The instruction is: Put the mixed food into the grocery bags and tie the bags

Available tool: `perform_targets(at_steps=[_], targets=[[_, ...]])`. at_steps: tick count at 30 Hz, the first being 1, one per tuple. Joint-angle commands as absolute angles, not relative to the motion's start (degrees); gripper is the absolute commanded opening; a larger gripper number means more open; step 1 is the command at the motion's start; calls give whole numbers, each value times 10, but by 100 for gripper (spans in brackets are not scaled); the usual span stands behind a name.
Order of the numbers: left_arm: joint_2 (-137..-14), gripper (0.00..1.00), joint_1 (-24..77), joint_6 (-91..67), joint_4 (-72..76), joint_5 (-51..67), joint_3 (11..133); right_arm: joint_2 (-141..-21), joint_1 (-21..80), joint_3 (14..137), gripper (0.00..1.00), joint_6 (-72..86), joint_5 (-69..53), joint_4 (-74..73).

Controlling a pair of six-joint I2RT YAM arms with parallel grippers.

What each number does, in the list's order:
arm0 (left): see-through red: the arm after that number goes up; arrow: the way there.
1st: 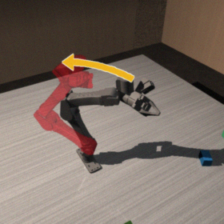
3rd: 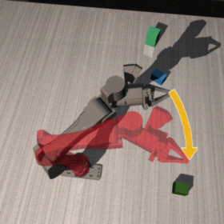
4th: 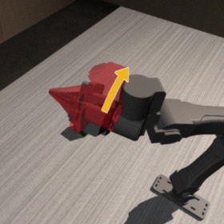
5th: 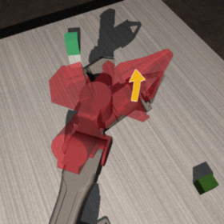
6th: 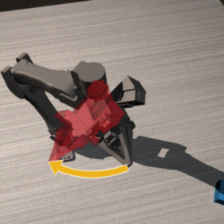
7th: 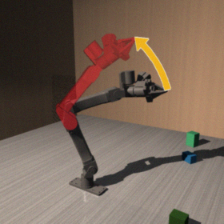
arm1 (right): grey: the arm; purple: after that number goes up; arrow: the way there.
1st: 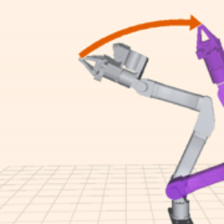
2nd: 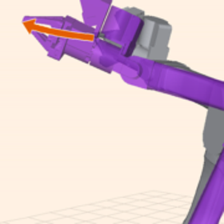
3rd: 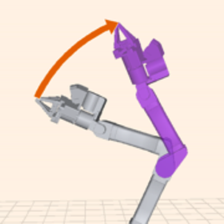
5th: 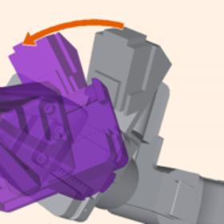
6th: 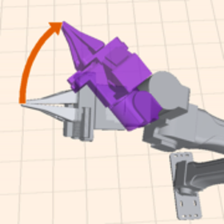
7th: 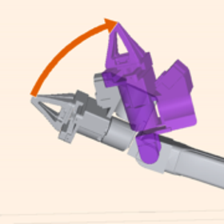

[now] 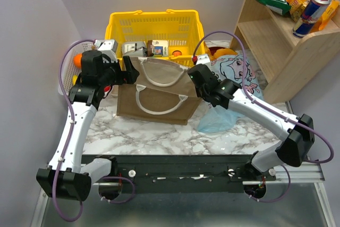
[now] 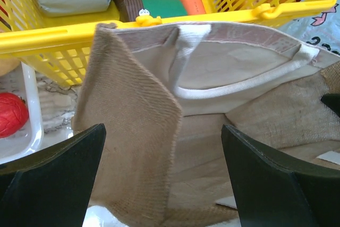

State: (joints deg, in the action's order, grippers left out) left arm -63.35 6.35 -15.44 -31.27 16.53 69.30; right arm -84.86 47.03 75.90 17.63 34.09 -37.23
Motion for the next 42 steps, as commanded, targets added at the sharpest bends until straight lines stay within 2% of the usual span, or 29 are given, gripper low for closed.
perform_targets(at_steps=[1,3,6,7,9,10,13,16,22,26,27,30,33,35,36,39,42], targets=[[-654,94,63,-151,-281,179,694,-854,471,744,1,167,286,-379],[-663,88,63,-148,-277,171,693,-852,471,744,1,165,287,-379],[-671,66,63,-138,-272,158,691,-841,471,743,1,160,292,-377],[-671,49,63,-137,-271,160,691,-832,471,745,1,156,295,-377],[-673,31,63,-137,-264,171,691,-817,472,751,1,149,304,-381],[-672,17,63,-139,-259,191,691,-810,471,760,1,142,321,-388],[-671,2,68,-158,-229,222,686,-781,471,773,1,125,353,-396],[-677,0,76,-178,-194,242,673,-765,468,773,1,113,381,-388],[-680,0,91,-179,-156,231,626,-778,430,729,1,128,347,-372],[-679,0,98,-163,-160,198,592,-783,421,715,10,130,321,-369],[-681,0,98,-162,-164,196,591,-781,421,717,26,128,314,-369],[-686,0,101,-163,-164,200,592,-765,422,736,60,106,280,-369],[-685,0,102,-163,-161,204,589,-725,422,761,75,72,242,-359],[-684,0,103,-163,-162,196,587,-703,422,781,79,49,231,-345],[-684,0,103,-160,-163,194,586,-681,422,793,87,48,240,-345],[-684,0,103,-156,-170,186,588,-660,418,856,99,36,309,-350],[-681,0,103,-154,-173,182,589,-665,379,957,100,14,323,-380]])
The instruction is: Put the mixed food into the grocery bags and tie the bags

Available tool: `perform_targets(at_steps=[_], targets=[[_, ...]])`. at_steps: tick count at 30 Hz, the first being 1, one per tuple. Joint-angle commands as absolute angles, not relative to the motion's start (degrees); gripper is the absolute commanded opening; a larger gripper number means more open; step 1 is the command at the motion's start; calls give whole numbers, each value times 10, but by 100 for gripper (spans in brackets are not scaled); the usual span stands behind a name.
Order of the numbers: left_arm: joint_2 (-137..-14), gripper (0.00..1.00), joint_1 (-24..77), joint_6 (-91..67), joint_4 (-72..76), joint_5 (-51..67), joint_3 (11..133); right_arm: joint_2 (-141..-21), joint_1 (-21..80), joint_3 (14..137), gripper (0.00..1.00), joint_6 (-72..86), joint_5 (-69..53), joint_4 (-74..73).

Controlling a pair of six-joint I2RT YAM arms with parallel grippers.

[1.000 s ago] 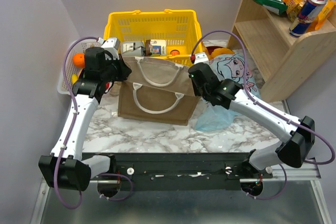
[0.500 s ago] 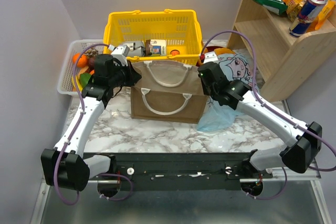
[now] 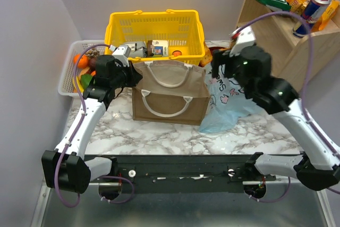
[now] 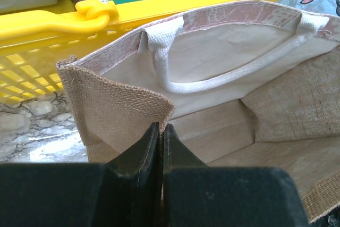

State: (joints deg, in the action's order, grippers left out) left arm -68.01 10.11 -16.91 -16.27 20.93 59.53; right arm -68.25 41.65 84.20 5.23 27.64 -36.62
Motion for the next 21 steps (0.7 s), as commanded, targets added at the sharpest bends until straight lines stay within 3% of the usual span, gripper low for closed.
perform_targets(at_steps=[1,5,13,17,21], targets=[[-682,0,103,-152,-175,182,589,-674,366,982,100,10,326,-390],[-678,0,103,-149,-177,176,589,-681,279,1059,100,-28,326,-396],[-672,0,104,-145,-181,164,589,-678,87,1084,100,-49,250,-391],[-674,0,104,-145,-181,163,589,-696,-55,1104,100,-35,129,-392],[-674,0,105,-142,-184,158,590,-720,-115,1121,97,-47,38,-379]])
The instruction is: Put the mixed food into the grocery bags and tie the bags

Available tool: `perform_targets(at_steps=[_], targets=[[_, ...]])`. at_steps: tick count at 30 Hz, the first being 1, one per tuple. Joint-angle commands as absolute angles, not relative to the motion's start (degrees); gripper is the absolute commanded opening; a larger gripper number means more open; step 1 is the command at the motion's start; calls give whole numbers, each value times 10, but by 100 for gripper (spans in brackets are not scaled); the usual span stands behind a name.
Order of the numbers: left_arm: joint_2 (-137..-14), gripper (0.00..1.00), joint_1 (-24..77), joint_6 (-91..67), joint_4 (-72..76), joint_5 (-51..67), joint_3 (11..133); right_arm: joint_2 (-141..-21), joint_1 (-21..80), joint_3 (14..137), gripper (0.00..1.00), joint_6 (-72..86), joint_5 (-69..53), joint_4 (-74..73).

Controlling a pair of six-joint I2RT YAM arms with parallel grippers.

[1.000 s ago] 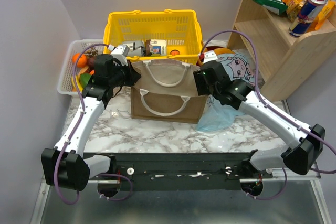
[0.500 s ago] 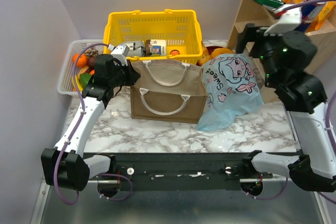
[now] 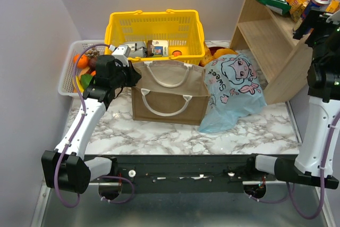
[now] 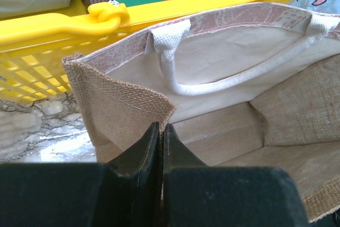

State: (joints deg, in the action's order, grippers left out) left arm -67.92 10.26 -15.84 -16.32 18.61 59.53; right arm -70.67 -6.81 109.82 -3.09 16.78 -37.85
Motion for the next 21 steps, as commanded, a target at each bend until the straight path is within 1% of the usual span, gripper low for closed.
perform_targets(at_steps=[1,2,4,12,15,18,19,21], targets=[[-674,0,105,-142,-184,157,590,-731,-122,1123,96,-50,20,-371],[-674,0,105,-142,-185,156,590,-736,-137,1125,96,-48,-15,-367],[-673,0,105,-141,-185,156,590,-751,-151,1127,95,-43,-39,-351],[-672,0,105,-139,-187,150,591,-787,-169,1136,95,-35,-33,-301],[-671,0,105,-139,-186,151,590,-793,-169,1125,93,-35,-46,-280],[-671,0,105,-138,-186,151,590,-787,-169,1100,88,-39,-41,-255],[-671,0,105,-139,-186,151,590,-783,-169,1091,84,-40,-40,-236],[-672,0,105,-138,-185,152,590,-777,-169,1072,80,-45,-38,-219]])
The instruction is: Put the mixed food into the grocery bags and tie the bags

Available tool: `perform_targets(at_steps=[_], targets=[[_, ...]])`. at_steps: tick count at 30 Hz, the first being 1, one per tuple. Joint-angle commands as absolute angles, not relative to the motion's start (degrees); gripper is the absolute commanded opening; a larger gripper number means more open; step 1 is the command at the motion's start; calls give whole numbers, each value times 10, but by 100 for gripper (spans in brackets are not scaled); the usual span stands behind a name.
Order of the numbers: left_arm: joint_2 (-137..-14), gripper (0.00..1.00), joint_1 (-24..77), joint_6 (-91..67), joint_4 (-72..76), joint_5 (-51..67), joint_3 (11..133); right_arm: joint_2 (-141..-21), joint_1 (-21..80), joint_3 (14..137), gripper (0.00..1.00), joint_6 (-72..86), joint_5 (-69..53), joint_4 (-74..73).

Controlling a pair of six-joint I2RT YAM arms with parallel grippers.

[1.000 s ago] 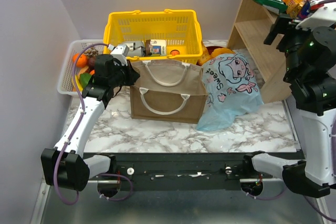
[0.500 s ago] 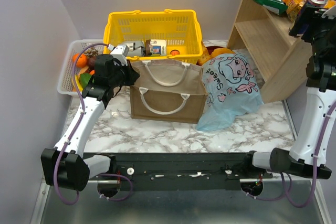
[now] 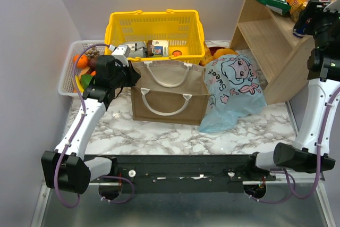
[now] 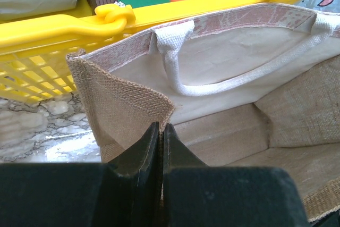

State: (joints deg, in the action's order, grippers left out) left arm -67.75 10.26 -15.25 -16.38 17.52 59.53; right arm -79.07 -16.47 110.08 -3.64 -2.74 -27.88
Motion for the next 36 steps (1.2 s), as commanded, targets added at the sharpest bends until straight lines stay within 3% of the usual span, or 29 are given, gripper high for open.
perform_targets(at_steps=[1,6,8,14,22,28,36], targets=[[-673,0,105,-138,-185,153,590,-772,-169,1059,76,-47,-39,-208],[-677,0,105,-141,-184,159,589,-774,-169,1053,64,-62,-27,-203],[-676,0,106,-142,-183,161,588,-774,-169,1052,47,-66,-28,-200],[-681,0,108,-142,-182,164,587,-778,-169,1081,26,-65,-48,-193],[-682,0,111,-142,-182,167,588,-769,-168,1143,13,-37,-141,-181],[-679,0,112,-141,-183,166,588,-727,-143,1098,11,-2,-206,-140],[-678,0,115,-144,-181,176,588,-691,58,1029,8,-26,-151,-137]])
